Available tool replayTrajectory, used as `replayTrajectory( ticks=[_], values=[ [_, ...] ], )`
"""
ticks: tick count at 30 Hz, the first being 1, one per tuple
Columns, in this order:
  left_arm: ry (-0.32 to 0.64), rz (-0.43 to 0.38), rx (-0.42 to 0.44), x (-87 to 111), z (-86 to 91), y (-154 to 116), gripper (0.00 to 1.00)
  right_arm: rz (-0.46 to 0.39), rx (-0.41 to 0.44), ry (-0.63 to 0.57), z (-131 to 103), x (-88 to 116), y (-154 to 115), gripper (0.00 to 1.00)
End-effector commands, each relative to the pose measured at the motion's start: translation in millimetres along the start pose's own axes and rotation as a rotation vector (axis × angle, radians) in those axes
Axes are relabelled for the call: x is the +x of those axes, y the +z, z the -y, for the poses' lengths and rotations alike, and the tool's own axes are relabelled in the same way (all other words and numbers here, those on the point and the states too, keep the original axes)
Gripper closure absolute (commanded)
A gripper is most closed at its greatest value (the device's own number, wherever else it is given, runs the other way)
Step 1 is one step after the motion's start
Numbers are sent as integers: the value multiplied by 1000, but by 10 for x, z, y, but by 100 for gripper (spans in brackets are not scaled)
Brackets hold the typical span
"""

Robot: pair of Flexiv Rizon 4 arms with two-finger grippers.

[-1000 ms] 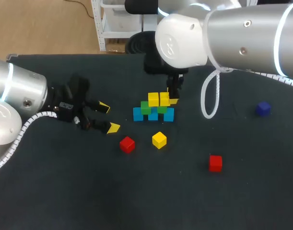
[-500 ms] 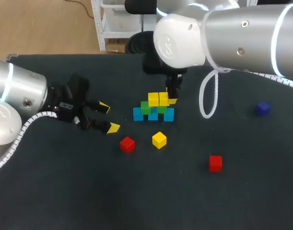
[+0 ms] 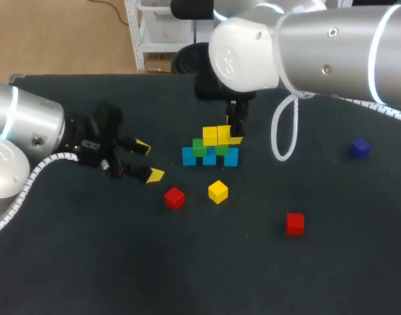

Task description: Place the blue cubes, place green cubes on the blue cubes, place the yellow cubes on the green cubes, then place the red cubes on the yellow cubes, and place purple cube on the red cubes.

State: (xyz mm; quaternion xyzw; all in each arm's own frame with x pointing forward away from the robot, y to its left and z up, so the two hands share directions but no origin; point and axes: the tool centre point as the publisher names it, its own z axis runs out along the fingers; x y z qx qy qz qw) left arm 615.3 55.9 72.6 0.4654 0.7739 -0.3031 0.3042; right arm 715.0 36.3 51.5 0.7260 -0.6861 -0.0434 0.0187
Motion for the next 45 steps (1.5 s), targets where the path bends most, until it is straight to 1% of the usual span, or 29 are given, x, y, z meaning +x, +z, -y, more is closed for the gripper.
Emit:
replayTrajectory(
  ticks=[1, 6, 9, 16, 19, 21, 23, 27, 29, 31, 34, 39, 45],
  values=[
    [3, 8, -1, 20, 1, -1, 0, 1, 1, 3, -2, 3, -1, 0],
    [3, 8, -1, 20, 1, -1, 0, -1, 3, 7, -8, 17, -8, 0],
    [3, 8, -1, 20, 1, -1, 0, -4, 10, 14, -50, 67, -51, 0],
    [3, 8, -1, 20, 1, -1, 0, 32, 35, 88, -222, 353, -180, 0],
    [3, 8, -1, 20, 1, -1, 0, 77, 37, 116, -306, 482, -221, 0],
    [3, 8, -1, 20, 1, -1, 0, 121, 38, 132, -366, 562, -252, 0],
    [3, 8, -1, 20, 1, -1, 0, 155, 58, 150, -429, 634, -283, 0],
    [3, 8, -1, 20, 1, -1, 0, 252, 92, 176, -540, 738, -338, 0],
    [3, 8, -1, 20, 1, -1, 0, 286, 122, 188, -605, 781, -364, 0],
    [3, 8, -1, 20, 1, -1, 0, 337, 151, 204, -669, 832, -394, 0],
    [3, 8, -1, 20, 1, -1, 0, 384, 189, 220, -770, 904, -423, 0],
    [3, 8, -1, 20, 1, -1, 0, 471, 219, 254, -940, 1047, -450, 0],
    [3, 8, -1, 20, 1, -1, 0, 540, 259, 288, -1153, 1183, -447, 0]
  ],
)
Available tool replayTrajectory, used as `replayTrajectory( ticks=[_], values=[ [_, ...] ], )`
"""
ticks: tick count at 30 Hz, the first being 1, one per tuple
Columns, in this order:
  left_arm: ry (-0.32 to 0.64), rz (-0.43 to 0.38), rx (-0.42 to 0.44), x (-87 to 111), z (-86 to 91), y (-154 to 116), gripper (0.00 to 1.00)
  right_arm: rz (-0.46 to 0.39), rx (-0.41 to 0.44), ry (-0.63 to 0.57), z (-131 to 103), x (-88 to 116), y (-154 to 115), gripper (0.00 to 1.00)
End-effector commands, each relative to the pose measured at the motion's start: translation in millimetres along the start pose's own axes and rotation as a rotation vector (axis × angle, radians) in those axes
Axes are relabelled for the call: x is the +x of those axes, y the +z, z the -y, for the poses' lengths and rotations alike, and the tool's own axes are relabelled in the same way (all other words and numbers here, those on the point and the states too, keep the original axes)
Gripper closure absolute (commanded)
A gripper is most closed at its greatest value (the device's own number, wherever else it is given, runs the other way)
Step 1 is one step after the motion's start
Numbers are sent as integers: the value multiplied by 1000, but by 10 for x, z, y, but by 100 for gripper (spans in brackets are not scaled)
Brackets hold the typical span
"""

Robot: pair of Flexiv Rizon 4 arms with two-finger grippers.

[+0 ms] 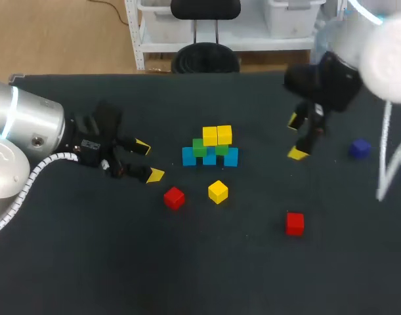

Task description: Place the blue cubes, place green cubes on the blue cubes, place the yellow cubes on the green cubes, then place the red cubes on the yellow cubes, and place purple cube on the red cubes.

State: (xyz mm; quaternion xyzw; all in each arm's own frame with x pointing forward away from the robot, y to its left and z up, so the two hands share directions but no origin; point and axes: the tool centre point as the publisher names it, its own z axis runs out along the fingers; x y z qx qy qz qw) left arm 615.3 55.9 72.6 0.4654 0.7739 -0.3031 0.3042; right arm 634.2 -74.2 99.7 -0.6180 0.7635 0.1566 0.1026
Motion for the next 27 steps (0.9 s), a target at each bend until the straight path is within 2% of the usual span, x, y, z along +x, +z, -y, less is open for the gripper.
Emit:
replayTrajectory(
  ticks=[1, 11, 27],
  values=[
    [3, 8, -1, 20, 1, -1, 0, 235, 215, 12, -225, 220, -75, 0],
    [3, 8, -1, 20, 1, -1, 0, 304, 220, 41, -360, 442, -65, 0],
    [3, 8, -1, 20, 1, -1, 0, 294, 208, 20, -374, 425, -41, 0]
  ],
)
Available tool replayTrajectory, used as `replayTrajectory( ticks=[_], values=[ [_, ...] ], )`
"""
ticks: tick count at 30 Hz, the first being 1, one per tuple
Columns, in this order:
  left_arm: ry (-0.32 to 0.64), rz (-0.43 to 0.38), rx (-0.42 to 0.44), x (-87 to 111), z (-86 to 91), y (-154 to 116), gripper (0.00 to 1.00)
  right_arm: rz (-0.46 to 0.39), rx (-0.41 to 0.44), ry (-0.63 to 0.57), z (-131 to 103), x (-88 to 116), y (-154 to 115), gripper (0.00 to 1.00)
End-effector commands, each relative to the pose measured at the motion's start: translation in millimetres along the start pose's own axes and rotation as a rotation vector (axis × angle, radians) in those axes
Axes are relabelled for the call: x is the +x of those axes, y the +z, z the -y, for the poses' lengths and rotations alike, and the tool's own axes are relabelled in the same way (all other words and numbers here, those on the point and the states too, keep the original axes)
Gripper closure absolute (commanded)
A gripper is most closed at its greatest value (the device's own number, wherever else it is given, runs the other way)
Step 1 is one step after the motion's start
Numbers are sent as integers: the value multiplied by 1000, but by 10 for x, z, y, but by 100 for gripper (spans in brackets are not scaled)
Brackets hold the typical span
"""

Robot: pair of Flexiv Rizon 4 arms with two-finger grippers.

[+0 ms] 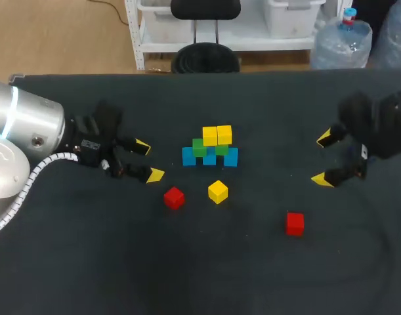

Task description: Place the blue cubes, place green cubes on the blue cubes, place the yellow cubes on the green cubes, then place the red cubes on the yellow cubes, and place purple cube on the red cubes.

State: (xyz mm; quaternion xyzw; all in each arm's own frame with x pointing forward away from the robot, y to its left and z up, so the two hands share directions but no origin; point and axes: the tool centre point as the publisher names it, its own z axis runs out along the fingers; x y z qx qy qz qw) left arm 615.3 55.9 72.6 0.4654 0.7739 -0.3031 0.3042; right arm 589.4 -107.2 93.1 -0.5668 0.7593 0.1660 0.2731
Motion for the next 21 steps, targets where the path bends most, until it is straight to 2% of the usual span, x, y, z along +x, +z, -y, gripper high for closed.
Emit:
replayTrajectory(
  ticks=[1, 16, 21],
  values=[
    [3, 8, -1, 20, 1, -1, 0, 4, 1, -1, -5, 6, 0, 0],
    [3, 8, -1, 20, 1, -1, 0, 4, 1, -1, -5, 6, 0, 0],
    [-37, -14, -112, 109, 107, -25, 0, 4, 1, -1, -5, 6, 0, 0]
  ],
)
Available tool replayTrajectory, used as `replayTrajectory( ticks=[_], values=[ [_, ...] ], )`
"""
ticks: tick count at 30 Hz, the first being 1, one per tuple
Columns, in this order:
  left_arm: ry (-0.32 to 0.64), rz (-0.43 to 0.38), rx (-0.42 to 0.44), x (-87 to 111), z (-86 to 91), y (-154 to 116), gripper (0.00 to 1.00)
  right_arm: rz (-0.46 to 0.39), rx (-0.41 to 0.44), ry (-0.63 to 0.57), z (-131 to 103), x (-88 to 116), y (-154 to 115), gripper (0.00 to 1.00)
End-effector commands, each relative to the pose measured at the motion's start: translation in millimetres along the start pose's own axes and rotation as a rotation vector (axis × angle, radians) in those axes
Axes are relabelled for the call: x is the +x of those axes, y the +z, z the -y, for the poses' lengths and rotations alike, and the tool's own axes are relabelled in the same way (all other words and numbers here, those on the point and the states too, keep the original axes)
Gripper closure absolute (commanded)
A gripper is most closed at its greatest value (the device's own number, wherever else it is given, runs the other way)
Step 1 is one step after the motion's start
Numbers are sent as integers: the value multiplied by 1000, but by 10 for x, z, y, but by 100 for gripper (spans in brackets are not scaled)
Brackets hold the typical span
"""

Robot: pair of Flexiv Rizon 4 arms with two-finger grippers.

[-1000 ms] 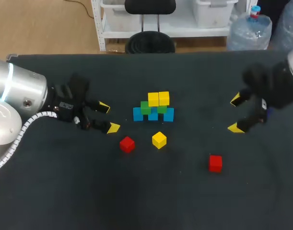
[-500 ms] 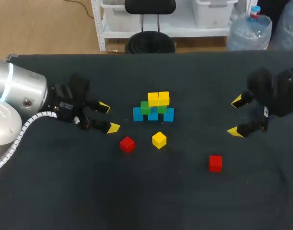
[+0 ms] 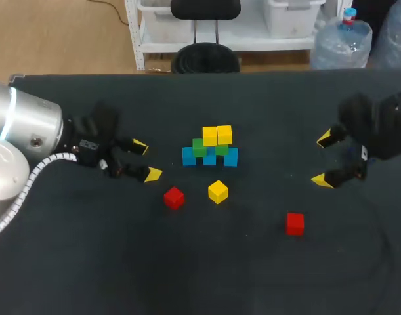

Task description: Place the blue cubes, place green cubes on the blue cubes, place the yellow cubes on the green cubes, then place the red cubes on the yellow cubes, and place purple cube on the red cubes.

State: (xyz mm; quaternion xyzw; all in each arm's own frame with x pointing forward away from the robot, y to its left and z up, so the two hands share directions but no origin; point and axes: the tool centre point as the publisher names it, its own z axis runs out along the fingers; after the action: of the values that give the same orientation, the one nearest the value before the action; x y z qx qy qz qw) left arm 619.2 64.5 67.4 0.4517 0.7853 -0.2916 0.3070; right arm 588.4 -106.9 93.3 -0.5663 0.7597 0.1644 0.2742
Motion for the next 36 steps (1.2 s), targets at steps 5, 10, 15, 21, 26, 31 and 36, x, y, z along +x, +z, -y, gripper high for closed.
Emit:
replayTrajectory(
  ticks=[5, 10, 15, 21, 26, 31, 36],
  values=[
    [-20, -32, -123, -32, 417, 24, 0, 4, -3, -1, 4, 6, 2, 0],
    [-21, -53, -157, -136, 634, 65, 0, 4, -3, -1, 4, 6, 2, 0],
    [-37, -80, -181, -185, 759, 193, 0, 4, -3, -1, 4, 6, 2, 0],
    [-58, -74, -178, -229, 772, 407, 0, 4, -3, -1, 4, 6, 2, 0],
    [-53, -74, -177, -280, 746, 554, 0, 4, -3, -1, 4, 6, 2, 0],
    [-39, -81, -164, -299, 758, 692, 0, 4, -3, -1, 4, 6, 2, 0],
    [-47, -102, -176, -284, 785, 820, 0, 4, -3, -1, 4, 6, 2, 0]
  ],
)
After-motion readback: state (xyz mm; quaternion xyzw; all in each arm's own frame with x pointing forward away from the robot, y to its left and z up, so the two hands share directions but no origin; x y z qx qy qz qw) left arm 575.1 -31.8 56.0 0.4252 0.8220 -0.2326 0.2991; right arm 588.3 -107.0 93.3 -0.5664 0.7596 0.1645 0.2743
